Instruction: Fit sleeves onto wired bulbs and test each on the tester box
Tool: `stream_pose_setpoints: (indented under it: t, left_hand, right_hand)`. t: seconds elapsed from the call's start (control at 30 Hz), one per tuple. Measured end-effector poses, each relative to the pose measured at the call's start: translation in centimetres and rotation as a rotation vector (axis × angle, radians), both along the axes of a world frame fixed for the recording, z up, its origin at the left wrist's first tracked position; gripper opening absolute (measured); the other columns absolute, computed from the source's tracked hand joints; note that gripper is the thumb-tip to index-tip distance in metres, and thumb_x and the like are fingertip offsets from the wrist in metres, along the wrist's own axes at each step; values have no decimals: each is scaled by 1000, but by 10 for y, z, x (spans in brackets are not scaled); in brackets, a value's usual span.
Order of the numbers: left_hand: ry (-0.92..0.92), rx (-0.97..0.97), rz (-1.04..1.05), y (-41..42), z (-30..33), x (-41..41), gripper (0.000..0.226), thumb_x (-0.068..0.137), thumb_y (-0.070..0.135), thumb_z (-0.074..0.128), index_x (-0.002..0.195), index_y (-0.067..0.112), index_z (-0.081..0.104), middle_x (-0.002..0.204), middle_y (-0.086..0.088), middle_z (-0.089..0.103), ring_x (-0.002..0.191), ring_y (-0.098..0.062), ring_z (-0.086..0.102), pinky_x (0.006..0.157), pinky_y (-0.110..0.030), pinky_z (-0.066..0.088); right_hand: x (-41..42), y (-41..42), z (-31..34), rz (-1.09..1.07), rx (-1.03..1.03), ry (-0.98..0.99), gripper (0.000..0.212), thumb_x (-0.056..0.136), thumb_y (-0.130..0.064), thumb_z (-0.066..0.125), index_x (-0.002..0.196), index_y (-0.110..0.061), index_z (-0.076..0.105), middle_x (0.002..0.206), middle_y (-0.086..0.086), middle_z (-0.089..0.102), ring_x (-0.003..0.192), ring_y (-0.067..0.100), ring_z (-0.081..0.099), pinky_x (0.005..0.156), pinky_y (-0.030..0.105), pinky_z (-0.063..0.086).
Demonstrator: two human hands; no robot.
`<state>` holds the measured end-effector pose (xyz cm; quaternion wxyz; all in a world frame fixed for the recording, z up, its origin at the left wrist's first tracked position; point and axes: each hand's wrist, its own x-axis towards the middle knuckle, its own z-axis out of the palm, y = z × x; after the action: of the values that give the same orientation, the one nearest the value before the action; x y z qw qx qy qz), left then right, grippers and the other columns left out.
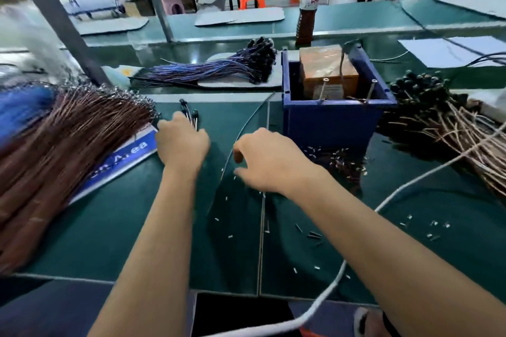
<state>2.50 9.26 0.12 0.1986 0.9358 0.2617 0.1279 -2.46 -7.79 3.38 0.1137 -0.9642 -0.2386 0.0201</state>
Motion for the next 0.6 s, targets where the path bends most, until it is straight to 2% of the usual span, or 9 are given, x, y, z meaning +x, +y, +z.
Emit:
stream_pose_setpoints:
  t: [0.07,0.13,0.23,0.33,0.4,0.47,0.5,0.53,0.6]
  left_hand:
    - [39,5,-6,8,-8,4,39,94,31,71,119,2,64,126,-28,61,115,-45,60,95,-45,49]
    - [25,2,-13,10,-11,7,32,96,24,70,117,0,66,125,-28,62,113,-45,61,94,-45,50]
    - [10,43,7,7,-11,8,27,97,16,64,116,-3,65,126,-29,60,117,-46,58,96,-47,49]
    - [-155,47,36,0,-3,6,26,103,17,56,122,0,60,128,-27,58,122,-43,53,99,-46,42]
    - [-334,-184,13,-8,9,3,17,107,15,48,118,3,54,120,-20,65,110,-37,61,90,-42,45]
    - [-511,-620,-42,-22,26,-2,7,110,11,38,107,11,44,103,-12,71,75,-25,67,68,-37,52]
    - [-582,-841,-59,-28,34,-4,11,110,10,35,102,14,40,91,-8,70,57,-18,60,54,-31,47]
    - [-645,-1066,-75,-33,44,-6,15,110,9,36,97,15,39,79,-5,65,46,-13,48,45,-26,37]
    - [-751,-1515,-132,-44,66,-10,24,109,11,40,86,16,40,61,1,47,42,-9,30,40,-21,22]
  right_hand:
    - [1,11,-6,17,-16,30,23,95,-35,67,113,-20,69,108,8,65,95,35,65,72,36,49]
    - [3,19,-8,11,3,40,23,95,-35,67,113,-20,68,107,8,65,94,35,64,71,35,45]
    - [5,23,-11,-19,65,38,20,93,-30,67,109,-18,68,104,8,65,92,35,64,73,36,50]
    - [8,22,-15,-66,145,50,17,91,-29,69,105,-19,71,103,8,69,95,35,67,79,38,57]
    - [9,21,-15,-122,259,88,13,92,-29,70,102,-22,74,101,7,72,96,34,68,85,39,58]
    - [11,19,-12,-180,418,103,12,95,-30,69,102,-24,76,99,6,74,95,31,68,88,38,57]
    - [13,19,-9,-197,509,102,14,97,-32,67,104,-23,76,97,5,74,93,28,68,86,37,56]
    - [14,18,-5,-199,593,108,17,100,-34,65,106,-22,75,93,3,74,89,25,67,84,36,55]
    - [14,19,5,-154,738,156,25,106,-37,58,112,-17,71,88,-1,70,84,19,63,80,36,51]
